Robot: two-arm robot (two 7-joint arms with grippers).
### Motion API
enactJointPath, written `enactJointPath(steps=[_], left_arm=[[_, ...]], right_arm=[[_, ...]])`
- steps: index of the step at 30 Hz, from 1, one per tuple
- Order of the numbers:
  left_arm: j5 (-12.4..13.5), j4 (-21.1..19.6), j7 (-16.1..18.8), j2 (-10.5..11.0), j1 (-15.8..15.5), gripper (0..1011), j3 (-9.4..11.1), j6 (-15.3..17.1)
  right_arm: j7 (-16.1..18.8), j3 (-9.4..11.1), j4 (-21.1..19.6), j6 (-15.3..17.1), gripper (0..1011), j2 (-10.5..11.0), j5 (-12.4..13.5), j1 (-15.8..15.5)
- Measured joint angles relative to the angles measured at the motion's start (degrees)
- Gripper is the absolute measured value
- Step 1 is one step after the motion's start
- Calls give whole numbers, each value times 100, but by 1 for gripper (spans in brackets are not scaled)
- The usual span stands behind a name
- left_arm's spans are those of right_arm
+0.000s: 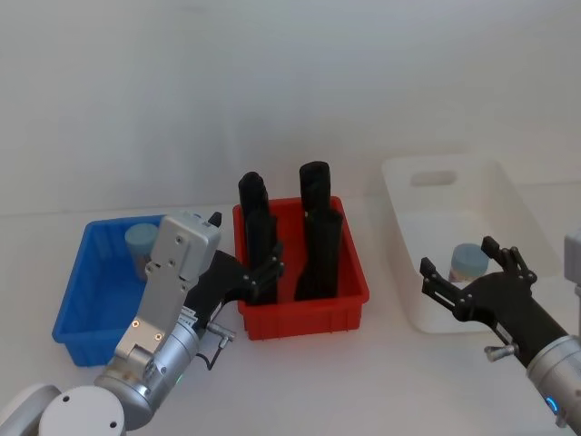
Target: Pick the cotton swabs from the blue box and place them into the white box.
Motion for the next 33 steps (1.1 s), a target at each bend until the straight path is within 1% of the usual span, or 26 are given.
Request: enactJointPath(steps=[5, 13, 19, 20, 24, 25, 29, 30, 32, 33], left_arm=[[-2, 0, 0, 0, 0, 1004, 0, 2], [-2, 0, -1, 0, 0, 1004, 0, 3], [-1, 0, -1, 0, 0, 1004, 0, 3], [-1, 0, -1, 0, 0, 1004, 0, 4], [-1, 0, -1, 0, 0, 1004, 0, 3], [-1, 0, -1, 0, 0, 1004, 0, 3], [-1, 0, -1, 0, 0, 1004, 0, 3], [-1, 0, -1, 0, 0, 1004, 0, 3], [-1, 0, -1, 0, 0, 1004, 0, 3], [-1, 0, -1, 0, 0, 1004, 0, 3]], right_arm=[[74, -1, 116, -9, 1002, -34, -59, 80], [302, -24, 502, -53, 1001, -146, -214, 349], [609, -64, 1030, -148, 1001, -310, -396, 740], [609, -64, 1030, -148, 1001, -310, -396, 740], [821, -101, 1430, -222, 1001, -444, -524, 1041], [885, -115, 1579, -254, 1001, -493, -572, 1156], [1017, -143, 1838, -309, 1001, -581, -648, 1353], [1076, -161, 1989, -337, 1002, -634, -682, 1467], [1131, -175, 2117, -363, 1001, -679, -714, 1560], [1194, -192, 2249, -391, 1001, -723, -746, 1653]])
